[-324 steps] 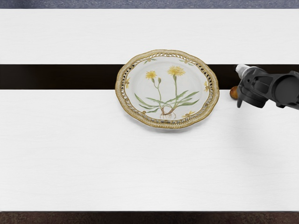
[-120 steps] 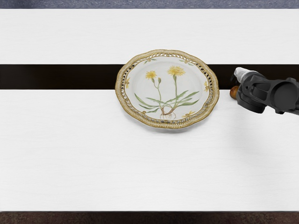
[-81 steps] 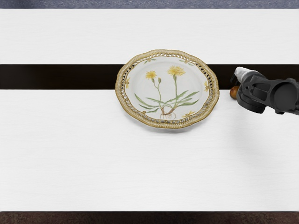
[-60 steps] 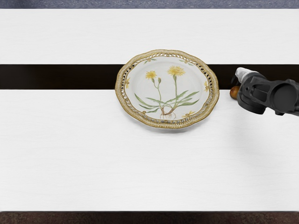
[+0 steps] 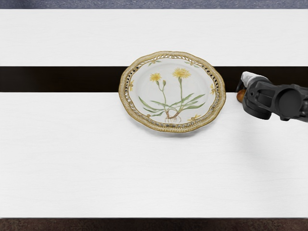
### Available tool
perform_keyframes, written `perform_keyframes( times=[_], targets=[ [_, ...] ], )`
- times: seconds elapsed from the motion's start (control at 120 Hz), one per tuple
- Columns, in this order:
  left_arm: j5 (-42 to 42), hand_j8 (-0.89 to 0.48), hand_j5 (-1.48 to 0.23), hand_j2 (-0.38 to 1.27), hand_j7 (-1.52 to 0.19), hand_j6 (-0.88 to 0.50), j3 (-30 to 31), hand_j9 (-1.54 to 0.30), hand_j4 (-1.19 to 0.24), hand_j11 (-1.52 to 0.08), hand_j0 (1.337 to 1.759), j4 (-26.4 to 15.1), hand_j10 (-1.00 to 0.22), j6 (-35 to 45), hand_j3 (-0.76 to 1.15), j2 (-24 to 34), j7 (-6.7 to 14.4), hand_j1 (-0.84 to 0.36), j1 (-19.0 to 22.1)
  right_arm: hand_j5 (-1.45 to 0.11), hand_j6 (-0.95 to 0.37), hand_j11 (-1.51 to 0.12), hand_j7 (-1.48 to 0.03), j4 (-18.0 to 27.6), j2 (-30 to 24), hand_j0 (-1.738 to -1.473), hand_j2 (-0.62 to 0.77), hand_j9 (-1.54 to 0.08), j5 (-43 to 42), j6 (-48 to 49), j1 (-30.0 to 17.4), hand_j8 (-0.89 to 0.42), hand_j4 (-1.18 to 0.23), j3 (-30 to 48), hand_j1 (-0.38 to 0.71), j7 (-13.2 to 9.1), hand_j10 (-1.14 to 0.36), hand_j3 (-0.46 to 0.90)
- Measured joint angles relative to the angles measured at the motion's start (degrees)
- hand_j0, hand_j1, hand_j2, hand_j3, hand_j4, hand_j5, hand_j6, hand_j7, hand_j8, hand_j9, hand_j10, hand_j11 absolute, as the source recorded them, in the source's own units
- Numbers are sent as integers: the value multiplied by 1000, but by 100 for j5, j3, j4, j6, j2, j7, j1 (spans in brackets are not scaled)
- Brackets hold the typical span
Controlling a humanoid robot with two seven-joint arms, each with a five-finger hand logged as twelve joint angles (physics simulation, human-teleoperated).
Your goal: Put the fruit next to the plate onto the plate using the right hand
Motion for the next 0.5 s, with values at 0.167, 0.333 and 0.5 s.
perform_keyframes(
  times=[0.167,0.333,0.5],
  targets=[
    [1,0,-1,1,-1,0,-1,-1,0,-1,1658,0,0,0,0,0,-1,349,6,-741,-559,-833,-845,-299,191,-1640,54,-777,-122,0,-173,-501,-717,11,279,-1,-477,4],
    [1,0,0,0,0,0,-1,0,0,0,1658,0,0,-1,0,0,-1,349,0,-846,-261,-947,-1161,-385,173,-1700,125,-1034,27,387,-183,-239,-653,263,450,-25,-325,320],
    [0,0,0,0,0,0,0,0,0,0,1658,1,0,0,0,0,1,349,1,-1014,-186,-1033,-1146,-411,-211,-1659,486,-1051,251,1357,-183,-144,-720,1210,594,-14,-419,2]
  ],
)
